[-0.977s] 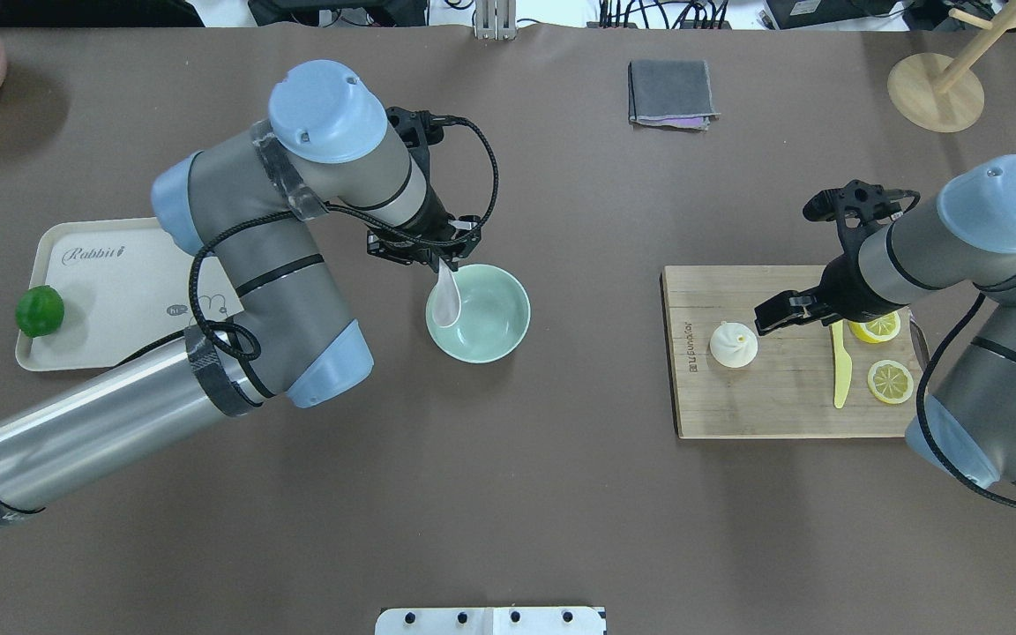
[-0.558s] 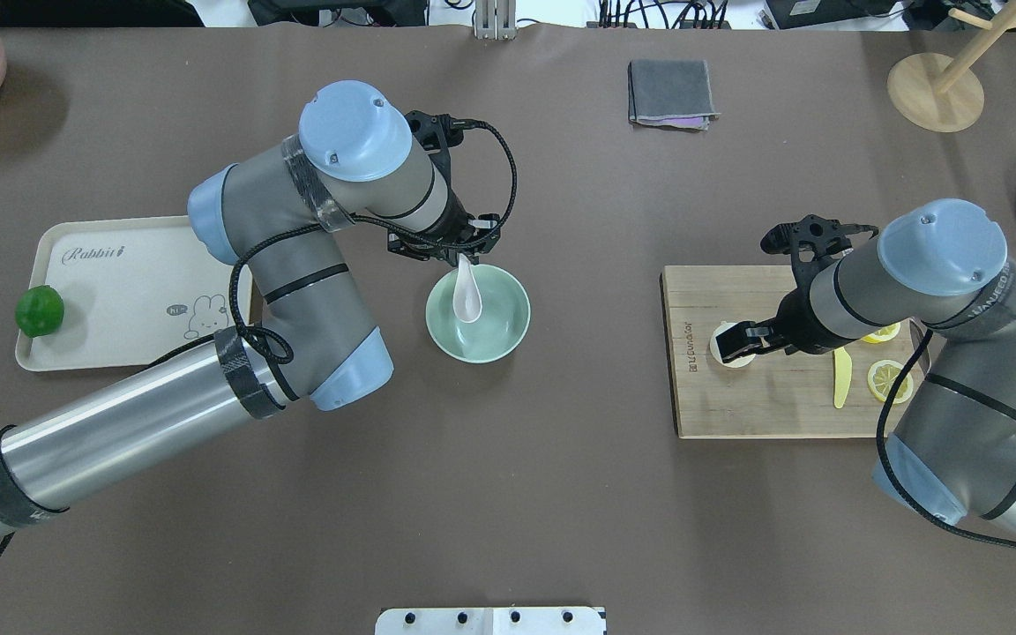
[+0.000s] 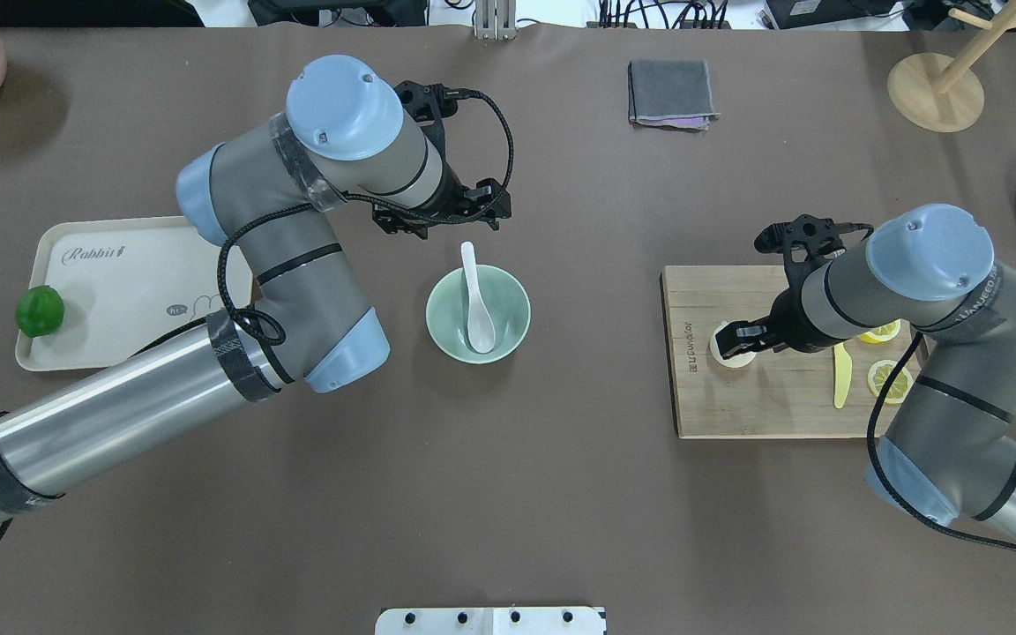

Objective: Put spoon and bun in bowl

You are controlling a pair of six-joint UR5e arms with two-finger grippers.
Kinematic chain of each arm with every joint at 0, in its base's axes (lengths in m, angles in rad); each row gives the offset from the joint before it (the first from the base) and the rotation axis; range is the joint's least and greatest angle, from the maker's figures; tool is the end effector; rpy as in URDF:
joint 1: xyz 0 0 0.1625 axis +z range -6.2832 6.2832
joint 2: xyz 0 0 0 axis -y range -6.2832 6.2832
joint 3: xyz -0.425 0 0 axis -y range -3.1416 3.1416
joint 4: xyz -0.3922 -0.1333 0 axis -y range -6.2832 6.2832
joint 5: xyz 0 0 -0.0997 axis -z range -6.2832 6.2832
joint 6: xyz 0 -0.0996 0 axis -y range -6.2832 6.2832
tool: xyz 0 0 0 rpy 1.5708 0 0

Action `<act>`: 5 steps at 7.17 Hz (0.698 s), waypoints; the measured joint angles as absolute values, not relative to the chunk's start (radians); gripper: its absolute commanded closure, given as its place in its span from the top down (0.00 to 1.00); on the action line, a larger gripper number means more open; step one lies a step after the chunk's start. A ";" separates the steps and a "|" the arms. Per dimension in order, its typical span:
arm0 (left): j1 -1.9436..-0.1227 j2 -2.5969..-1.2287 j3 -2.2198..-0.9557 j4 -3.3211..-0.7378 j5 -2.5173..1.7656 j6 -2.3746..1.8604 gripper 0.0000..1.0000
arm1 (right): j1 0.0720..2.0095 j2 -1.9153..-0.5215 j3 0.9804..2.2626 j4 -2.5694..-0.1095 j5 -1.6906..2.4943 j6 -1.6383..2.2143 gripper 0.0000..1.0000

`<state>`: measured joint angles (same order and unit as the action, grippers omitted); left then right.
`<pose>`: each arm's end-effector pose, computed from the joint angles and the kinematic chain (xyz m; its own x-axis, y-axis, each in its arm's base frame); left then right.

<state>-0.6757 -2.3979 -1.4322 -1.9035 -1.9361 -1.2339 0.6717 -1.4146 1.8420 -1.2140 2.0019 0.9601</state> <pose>0.5218 -0.5435 0.1646 0.4992 -0.0044 -0.8665 0.1923 0.9756 0.1058 -0.3794 -0.4187 0.4134 0.6457 -0.1522 0.7482 0.0438 0.9857 0.1626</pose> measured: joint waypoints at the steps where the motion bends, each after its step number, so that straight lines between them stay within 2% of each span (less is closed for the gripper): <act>1: -0.689 -2.393 -1.444 -1.902 -1.942 -1.234 0.98 | 0.671 -1.401 1.826 -1.214 1.996 0.960 0.34; 2: -0.705 -2.388 -1.453 -1.901 -1.960 -1.232 0.98 | 0.671 -1.387 1.808 -1.212 1.994 0.960 0.00; 5: -0.746 -2.369 -1.479 -1.899 -2.012 -1.221 0.98 | 0.675 -1.375 1.817 -1.214 2.006 0.969 0.00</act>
<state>-0.7463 -2.3692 -1.4787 -1.8986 -2.0121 -1.2211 0.6749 -1.3754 1.8168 -1.2137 2.0061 0.9690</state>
